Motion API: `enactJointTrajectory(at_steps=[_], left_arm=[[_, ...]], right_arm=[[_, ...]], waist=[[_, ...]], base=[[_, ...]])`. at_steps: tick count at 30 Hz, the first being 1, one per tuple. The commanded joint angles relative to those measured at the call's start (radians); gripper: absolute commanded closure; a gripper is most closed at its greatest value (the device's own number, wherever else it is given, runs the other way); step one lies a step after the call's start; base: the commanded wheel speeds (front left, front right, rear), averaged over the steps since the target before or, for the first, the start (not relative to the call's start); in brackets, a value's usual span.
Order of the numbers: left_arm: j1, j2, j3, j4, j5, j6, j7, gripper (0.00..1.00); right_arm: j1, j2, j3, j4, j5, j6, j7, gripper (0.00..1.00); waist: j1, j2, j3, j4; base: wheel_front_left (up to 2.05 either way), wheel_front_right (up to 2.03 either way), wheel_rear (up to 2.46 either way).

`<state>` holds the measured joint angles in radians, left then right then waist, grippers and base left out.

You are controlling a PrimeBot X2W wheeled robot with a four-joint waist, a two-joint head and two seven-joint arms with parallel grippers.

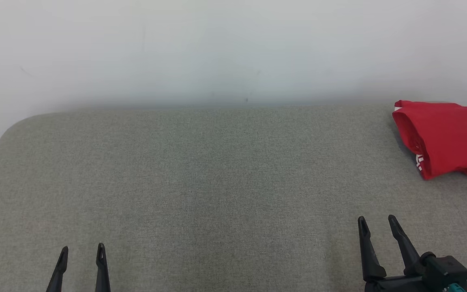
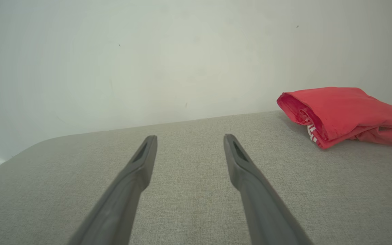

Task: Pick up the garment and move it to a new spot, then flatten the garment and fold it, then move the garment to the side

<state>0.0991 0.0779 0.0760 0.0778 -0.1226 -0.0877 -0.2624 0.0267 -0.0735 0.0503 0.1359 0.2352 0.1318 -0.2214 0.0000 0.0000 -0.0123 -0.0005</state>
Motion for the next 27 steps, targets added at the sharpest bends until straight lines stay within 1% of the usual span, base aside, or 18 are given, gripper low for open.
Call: enactJointTrajectory(at_steps=[1,6,14,27], left_arm=[[0.001,-0.002,0.0,0.004,0.005,0.001,-0.003,0.0],[-0.006,0.001,-0.004,0.022,0.013,-0.007,-0.003,0.0],[-0.012,0.024,-0.024,0.055,0.035,-0.015,-0.003,0.0],[-0.017,0.026,-0.028,0.055,0.032,-0.019,-0.003,0.0]], right_arm=[[0.01,0.004,0.001,-0.004,-0.008,-0.003,-0.006,0.0],[0.015,0.015,0.006,-0.006,-0.015,-0.003,-0.008,0.0],[0.016,0.019,0.016,0.018,-0.017,-0.003,-0.017,0.0],[0.016,0.022,0.012,0.026,-0.027,-0.003,-0.019,0.0]], waist=[[0.0,0.0,-0.001,0.0],[0.0,0.0,-0.003,0.001],[0.0,0.0,-0.003,-0.002],[0.0,0.0,-0.004,-0.003]], base=[[0.0,0.0,0.0],[0.0,0.0,0.0],[0.0,0.0,0.0],[0.0,0.0,0.0]])
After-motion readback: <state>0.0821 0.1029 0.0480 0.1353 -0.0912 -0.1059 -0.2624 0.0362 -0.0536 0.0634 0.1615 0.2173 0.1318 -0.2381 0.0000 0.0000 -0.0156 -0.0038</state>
